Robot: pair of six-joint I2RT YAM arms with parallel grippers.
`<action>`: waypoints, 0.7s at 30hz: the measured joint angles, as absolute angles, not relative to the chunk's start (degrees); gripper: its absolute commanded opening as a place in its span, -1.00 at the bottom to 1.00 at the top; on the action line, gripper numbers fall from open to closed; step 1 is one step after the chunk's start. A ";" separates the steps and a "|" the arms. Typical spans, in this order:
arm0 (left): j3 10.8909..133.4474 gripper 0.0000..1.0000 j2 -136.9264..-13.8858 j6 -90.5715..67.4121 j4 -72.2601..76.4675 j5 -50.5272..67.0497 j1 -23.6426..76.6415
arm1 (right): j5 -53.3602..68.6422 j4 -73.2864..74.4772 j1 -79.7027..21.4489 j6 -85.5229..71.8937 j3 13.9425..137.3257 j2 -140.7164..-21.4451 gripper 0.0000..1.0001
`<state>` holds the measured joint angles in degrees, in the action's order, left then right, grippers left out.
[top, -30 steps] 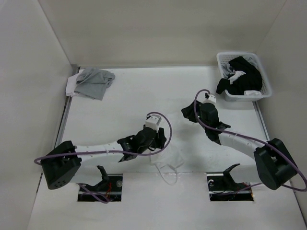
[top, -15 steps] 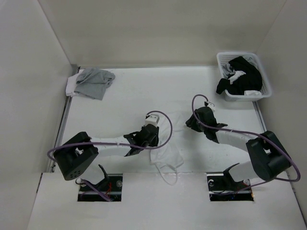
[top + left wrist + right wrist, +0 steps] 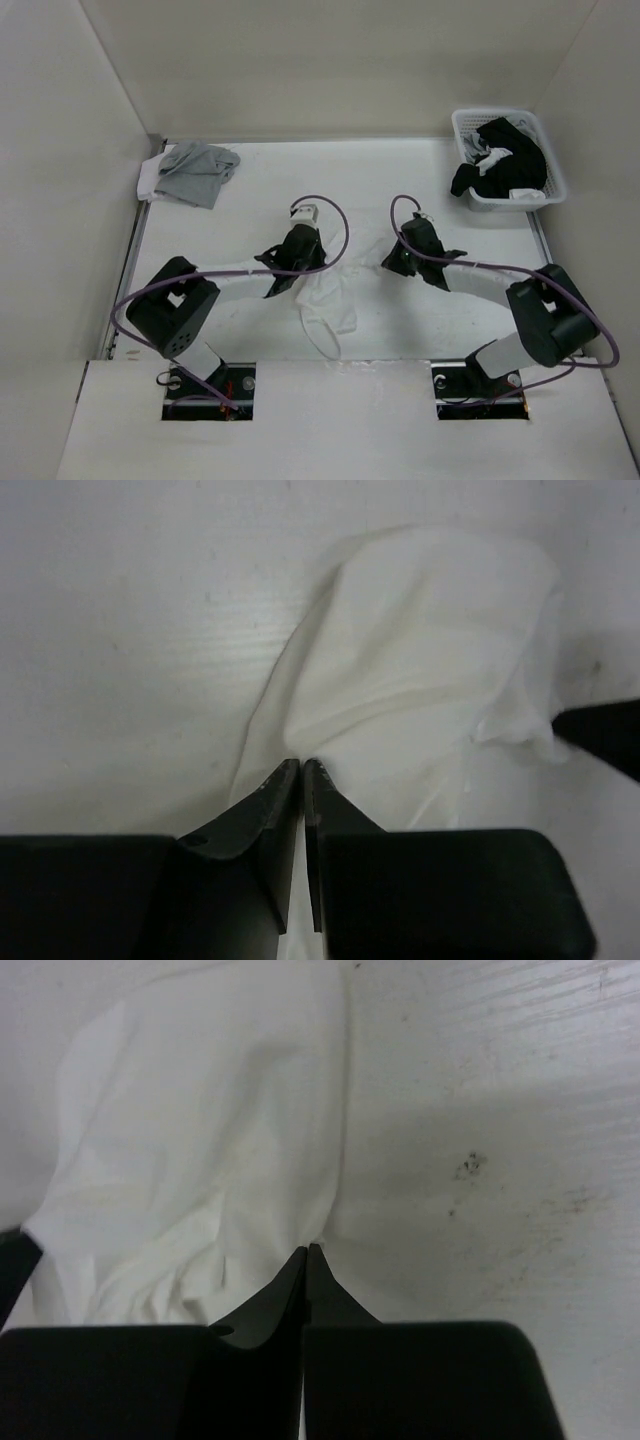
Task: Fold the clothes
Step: Flatten the tank top out
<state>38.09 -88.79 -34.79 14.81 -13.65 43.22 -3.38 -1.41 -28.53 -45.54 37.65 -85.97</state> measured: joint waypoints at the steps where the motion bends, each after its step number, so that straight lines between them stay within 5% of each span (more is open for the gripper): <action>1: 40.34 -0.90 -90.48 -34.72 15.07 -13.61 42.09 | -2.81 -1.63 -28.69 -45.76 36.99 -84.49 -1.00; 7: 54.78 -0.90 -96.12 -33.76 14.61 -12.95 38.39 | -1.45 -0.73 -29.02 -45.87 36.75 -63.35 -1.00; 14: 73.73 -0.89 -95.46 -29.28 14.44 -12.69 37.76 | -2.26 2.59 -31.22 -43.27 56.12 -50.39 -1.00; 21: 68.05 -0.87 -82.32 -25.65 17.12 -13.17 34.46 | -7.73 2.35 -52.56 -42.30 57.36 -50.17 -0.97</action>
